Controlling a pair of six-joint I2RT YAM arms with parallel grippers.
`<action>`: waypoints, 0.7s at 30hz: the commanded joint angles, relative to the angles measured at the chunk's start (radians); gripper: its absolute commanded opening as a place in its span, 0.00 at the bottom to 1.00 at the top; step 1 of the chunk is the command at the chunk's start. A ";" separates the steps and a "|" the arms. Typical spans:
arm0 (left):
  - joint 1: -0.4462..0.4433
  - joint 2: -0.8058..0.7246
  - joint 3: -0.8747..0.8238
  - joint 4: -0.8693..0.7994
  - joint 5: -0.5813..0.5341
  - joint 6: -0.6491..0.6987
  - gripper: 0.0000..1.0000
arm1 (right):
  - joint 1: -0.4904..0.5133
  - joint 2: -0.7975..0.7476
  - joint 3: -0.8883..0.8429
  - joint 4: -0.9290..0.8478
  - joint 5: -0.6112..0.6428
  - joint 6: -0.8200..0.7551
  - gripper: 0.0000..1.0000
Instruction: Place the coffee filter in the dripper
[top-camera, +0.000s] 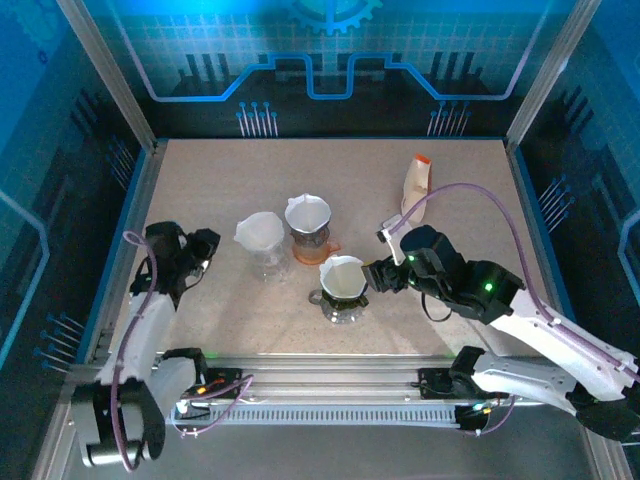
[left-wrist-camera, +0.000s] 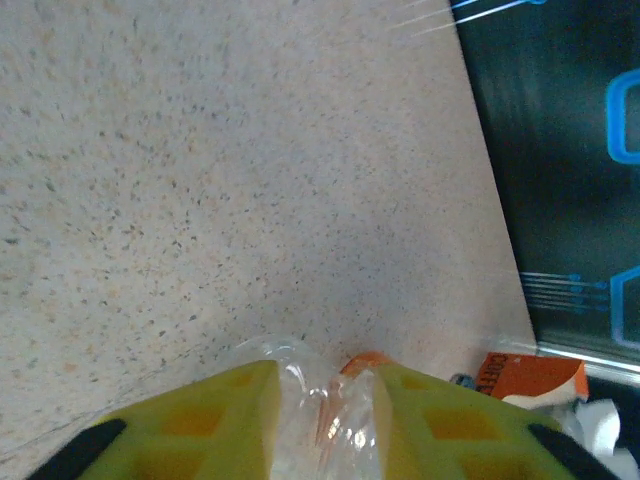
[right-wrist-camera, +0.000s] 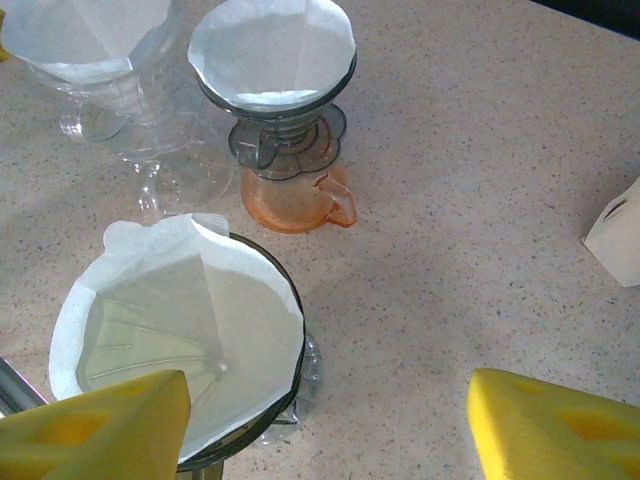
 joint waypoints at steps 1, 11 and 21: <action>0.011 0.098 -0.010 0.218 0.083 -0.050 0.23 | -0.006 -0.018 -0.010 0.027 -0.003 -0.003 0.74; 0.002 0.474 0.001 0.467 0.146 -0.101 0.01 | -0.007 -0.048 -0.003 0.007 0.010 -0.005 0.74; -0.062 0.692 0.012 0.693 0.200 -0.170 0.01 | -0.007 -0.059 -0.003 -0.015 0.020 0.001 0.74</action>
